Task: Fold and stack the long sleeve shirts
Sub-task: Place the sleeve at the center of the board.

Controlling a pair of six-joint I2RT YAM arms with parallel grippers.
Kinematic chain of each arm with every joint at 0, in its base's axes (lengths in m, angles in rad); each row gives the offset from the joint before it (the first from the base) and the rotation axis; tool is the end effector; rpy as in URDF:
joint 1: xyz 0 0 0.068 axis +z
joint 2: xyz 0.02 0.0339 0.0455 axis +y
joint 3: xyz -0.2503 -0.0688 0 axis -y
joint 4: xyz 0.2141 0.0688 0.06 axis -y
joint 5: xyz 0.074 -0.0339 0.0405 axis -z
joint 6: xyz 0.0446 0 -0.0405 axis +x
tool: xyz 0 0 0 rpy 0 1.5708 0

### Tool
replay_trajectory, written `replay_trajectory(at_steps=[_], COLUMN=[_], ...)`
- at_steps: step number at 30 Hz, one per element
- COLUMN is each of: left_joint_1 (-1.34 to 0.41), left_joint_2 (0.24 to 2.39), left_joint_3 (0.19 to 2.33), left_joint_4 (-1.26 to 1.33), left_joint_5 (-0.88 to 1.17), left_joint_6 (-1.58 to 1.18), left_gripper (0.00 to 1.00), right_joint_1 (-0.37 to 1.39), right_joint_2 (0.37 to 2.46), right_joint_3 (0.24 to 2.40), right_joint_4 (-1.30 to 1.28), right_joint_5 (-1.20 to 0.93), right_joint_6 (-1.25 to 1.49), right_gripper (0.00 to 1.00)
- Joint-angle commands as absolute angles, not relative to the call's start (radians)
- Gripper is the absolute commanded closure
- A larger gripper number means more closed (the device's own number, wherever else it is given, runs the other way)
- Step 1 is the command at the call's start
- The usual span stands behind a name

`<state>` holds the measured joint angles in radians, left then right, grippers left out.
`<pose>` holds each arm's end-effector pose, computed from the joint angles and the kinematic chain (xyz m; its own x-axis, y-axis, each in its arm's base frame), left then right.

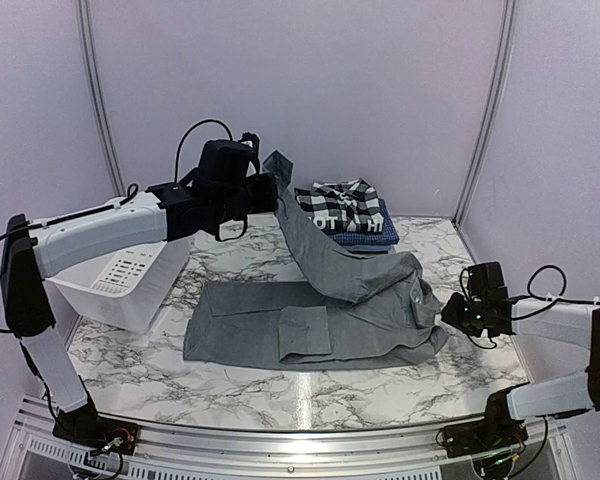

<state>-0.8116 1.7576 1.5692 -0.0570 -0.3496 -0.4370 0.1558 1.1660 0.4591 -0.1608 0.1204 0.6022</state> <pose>0.2867 -0.2800 0.3501 -0.3432 -0.2160 -0.9141 0.3395 0.8789 -0.3351 0.1981 0.0257 0.1599 -0.6648 0.4648 -0.5847 0.3632 0.8852 0.2908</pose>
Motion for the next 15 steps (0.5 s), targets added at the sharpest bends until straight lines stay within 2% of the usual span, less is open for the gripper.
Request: replay_trajectory(at_steps=[1, 7, 11, 15], left_joint_1=[-0.808, -0.806, -0.799, -0.795], left_joint_2=[1.769, 1.763, 1.768, 1.78], left_joint_3=[1.601, 1.612, 1.632, 1.658], left_joint_4=[-0.081, -0.085, -0.088, -0.087], left_joint_5=[-0.342, -0.353, -0.354, -0.346], left_joint_6=[-0.425, -0.417, -0.408, -0.4], left_gripper=[1.0, 1.0, 1.0, 1.0], right_joint_1=[0.082, 0.066, 0.065, 0.065], right_joint_2=[1.235, 1.365, 1.441, 1.468], right_joint_3=[0.44, 0.467, 0.482, 0.507], right_joint_4=[0.026, 0.137, 0.187, 0.182], right_joint_5=[0.022, -0.02, -0.049, -0.021], right_joint_6=[0.613, 0.616, 0.623, 0.622], right_gripper=[0.57, 0.61, 0.69, 0.82])
